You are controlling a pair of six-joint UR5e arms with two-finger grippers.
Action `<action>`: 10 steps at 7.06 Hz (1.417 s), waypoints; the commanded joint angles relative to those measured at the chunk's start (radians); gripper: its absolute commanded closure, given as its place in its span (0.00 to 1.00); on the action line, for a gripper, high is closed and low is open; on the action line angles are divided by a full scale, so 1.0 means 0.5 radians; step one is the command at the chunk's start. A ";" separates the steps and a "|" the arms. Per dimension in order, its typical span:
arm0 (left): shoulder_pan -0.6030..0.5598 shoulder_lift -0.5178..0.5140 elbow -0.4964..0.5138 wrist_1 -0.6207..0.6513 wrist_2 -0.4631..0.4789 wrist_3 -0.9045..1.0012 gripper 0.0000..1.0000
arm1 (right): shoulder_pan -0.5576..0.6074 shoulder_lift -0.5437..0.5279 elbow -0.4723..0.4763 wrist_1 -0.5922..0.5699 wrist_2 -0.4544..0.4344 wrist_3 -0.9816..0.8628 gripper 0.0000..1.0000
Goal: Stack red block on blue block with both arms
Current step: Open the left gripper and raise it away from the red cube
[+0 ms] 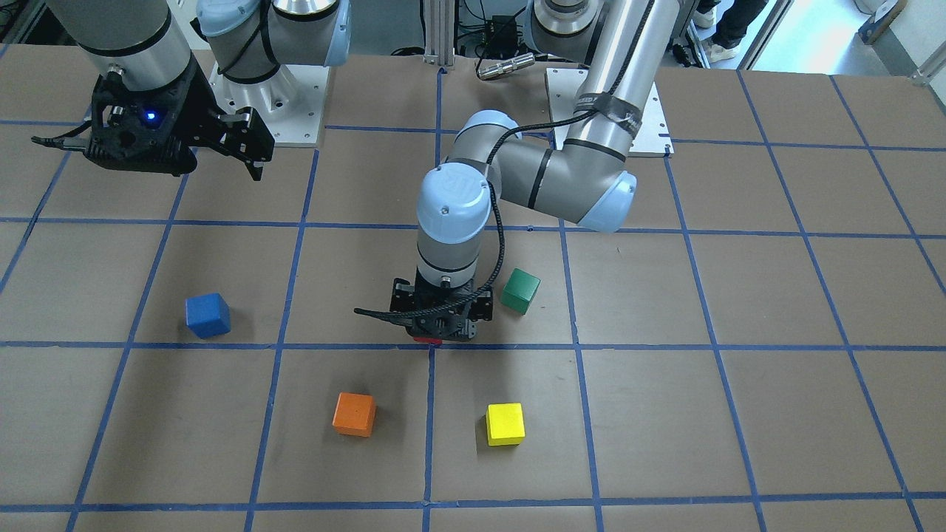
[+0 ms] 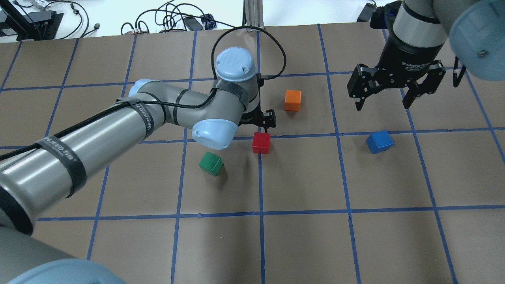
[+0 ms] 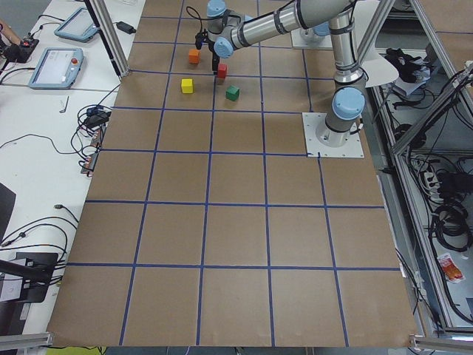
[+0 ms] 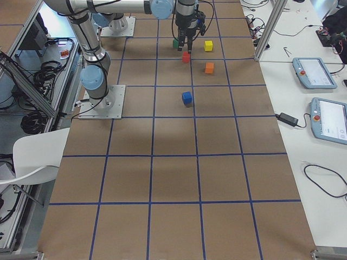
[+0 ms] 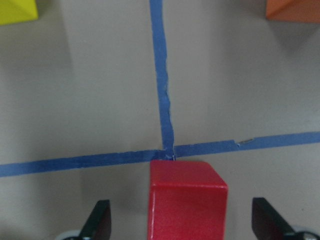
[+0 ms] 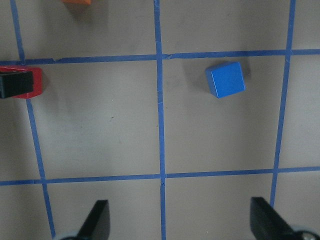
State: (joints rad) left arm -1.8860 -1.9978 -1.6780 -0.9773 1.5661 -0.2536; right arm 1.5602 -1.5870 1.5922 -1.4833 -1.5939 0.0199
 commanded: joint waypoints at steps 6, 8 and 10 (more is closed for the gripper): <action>0.557 0.900 0.116 -1.000 0.025 0.584 0.00 | 0.015 0.350 -0.003 -0.290 0.028 0.077 0.00; 0.590 0.900 0.196 -1.012 0.025 0.593 0.00 | 0.164 0.409 0.000 -0.408 0.028 0.113 0.00; 0.603 0.851 0.352 -1.196 0.001 0.596 0.00 | 0.348 0.565 0.003 -0.760 0.028 0.364 0.00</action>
State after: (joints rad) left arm -1.5909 -1.5611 -1.5507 -1.5398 1.5772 0.0423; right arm 1.6767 -1.3512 1.5925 -1.7711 -1.5807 0.1316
